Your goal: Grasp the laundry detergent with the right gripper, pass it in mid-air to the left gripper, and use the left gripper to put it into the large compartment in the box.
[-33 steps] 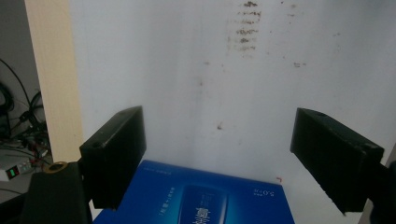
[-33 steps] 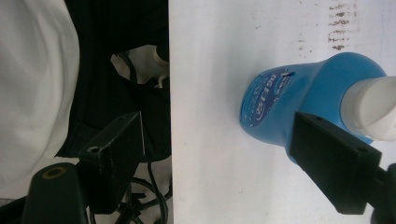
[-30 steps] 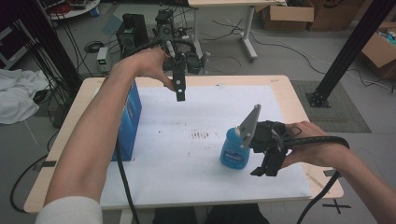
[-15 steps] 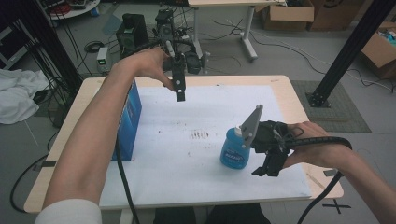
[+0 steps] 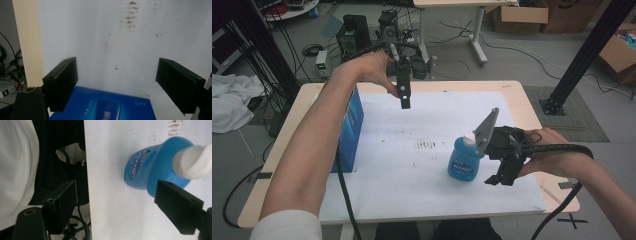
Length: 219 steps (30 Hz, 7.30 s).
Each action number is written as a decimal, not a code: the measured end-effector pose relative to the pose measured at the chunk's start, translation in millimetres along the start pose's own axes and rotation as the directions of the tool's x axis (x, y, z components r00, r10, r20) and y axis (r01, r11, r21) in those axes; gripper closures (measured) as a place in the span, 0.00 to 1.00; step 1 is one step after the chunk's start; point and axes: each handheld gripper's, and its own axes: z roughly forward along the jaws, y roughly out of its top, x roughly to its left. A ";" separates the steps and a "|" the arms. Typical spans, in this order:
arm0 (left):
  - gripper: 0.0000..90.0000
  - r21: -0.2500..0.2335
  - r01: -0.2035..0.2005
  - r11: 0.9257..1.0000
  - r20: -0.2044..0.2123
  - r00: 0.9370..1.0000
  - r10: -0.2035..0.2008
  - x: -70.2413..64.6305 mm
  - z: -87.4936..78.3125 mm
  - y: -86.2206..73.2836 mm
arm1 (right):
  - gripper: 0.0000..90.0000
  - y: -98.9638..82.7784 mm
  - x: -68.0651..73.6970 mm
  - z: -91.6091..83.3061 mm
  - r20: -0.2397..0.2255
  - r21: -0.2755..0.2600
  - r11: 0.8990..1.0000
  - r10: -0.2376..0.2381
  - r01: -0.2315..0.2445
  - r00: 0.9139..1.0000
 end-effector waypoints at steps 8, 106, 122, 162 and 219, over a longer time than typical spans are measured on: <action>0.21 0.000 -0.008 1.000 0.008 1.000 0.008 -1.3 3.1 2.9 | 0.21 -27.7 -13.4 -10.4 0.044 -0.048 0.995 0.086 -0.083 0.995; 0.22 -0.003 0.026 1.000 0.026 0.999 -0.026 -3.6 10.5 -14.9 | 0.29 -65.4 -43.1 134.1 -0.009 -0.512 0.780 0.414 -0.360 0.910; 0.22 -0.002 0.031 1.000 0.031 0.999 -0.031 -3.7 11.2 -15.5 | 0.36 -66.1 -41.8 136.0 0.004 -0.522 0.781 0.405 -0.343 0.914; 0.22 -0.011 0.046 0.999 0.031 0.998 -0.045 -4.7 8.8 -20.3 | 0.50 -73.3 -40.6 146.2 0.026 -0.591 0.754 0.371 -0.285 0.928; 0.21 -0.169 -0.047 0.985 0.025 0.998 0.052 -36.1 -47.6 -14.6 | 0.50 9.9 -121.2 82.1 -0.055 -0.602 0.791 0.099 -0.112 0.994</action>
